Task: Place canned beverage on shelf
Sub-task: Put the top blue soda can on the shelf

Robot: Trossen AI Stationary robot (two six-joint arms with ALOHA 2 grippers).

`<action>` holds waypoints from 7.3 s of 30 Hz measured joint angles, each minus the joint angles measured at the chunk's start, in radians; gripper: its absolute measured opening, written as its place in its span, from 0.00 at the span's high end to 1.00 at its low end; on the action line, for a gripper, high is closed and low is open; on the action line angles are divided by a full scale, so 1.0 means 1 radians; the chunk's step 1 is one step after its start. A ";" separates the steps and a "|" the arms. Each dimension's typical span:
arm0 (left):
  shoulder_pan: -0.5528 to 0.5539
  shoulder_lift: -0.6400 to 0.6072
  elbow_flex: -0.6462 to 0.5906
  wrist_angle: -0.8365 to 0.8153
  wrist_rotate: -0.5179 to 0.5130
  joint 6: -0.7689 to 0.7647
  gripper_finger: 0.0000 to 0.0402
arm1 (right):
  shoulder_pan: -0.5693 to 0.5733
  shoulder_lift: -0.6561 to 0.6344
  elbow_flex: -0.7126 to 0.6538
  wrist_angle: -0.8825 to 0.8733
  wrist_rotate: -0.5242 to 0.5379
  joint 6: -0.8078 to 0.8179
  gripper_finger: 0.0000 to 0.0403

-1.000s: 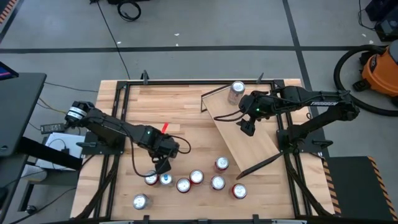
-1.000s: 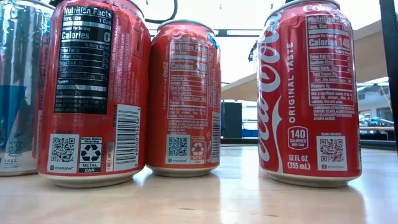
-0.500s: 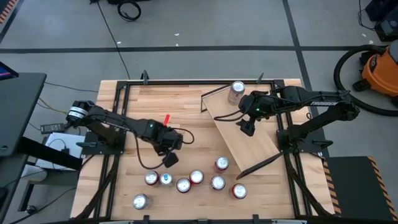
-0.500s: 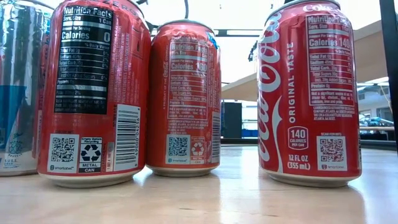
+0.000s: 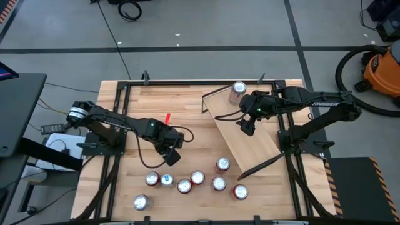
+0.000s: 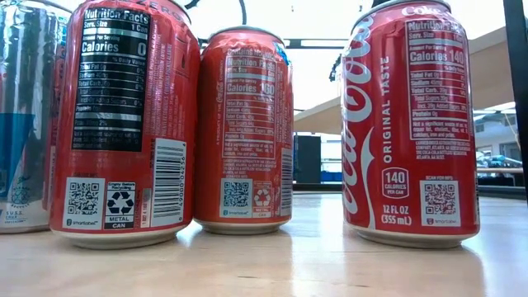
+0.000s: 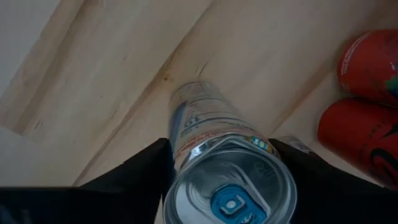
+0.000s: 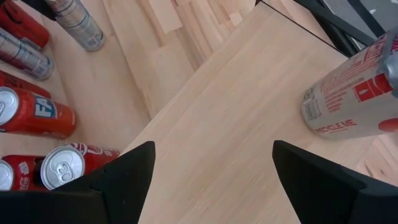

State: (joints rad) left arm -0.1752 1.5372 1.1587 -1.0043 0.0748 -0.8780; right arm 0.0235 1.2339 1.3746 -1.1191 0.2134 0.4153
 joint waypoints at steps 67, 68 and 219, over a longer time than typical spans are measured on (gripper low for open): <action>0.332 0.450 1.165 -0.064 0.069 0.933 0.37 | 0.125 -0.062 -0.072 0.340 0.267 -0.268 0.16; 0.330 0.450 1.166 -0.062 0.070 0.954 0.37 | 0.121 -0.061 -0.072 0.340 0.261 -0.280 0.16; 0.250 0.311 0.568 1.305 -0.237 0.925 0.36 | 0.301 -0.072 -0.083 1.102 0.947 -0.410 0.33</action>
State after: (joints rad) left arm 0.0746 1.8484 1.7271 0.3012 -0.1623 0.0474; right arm 0.3241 1.1618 1.2919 -0.0172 1.1603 0.0052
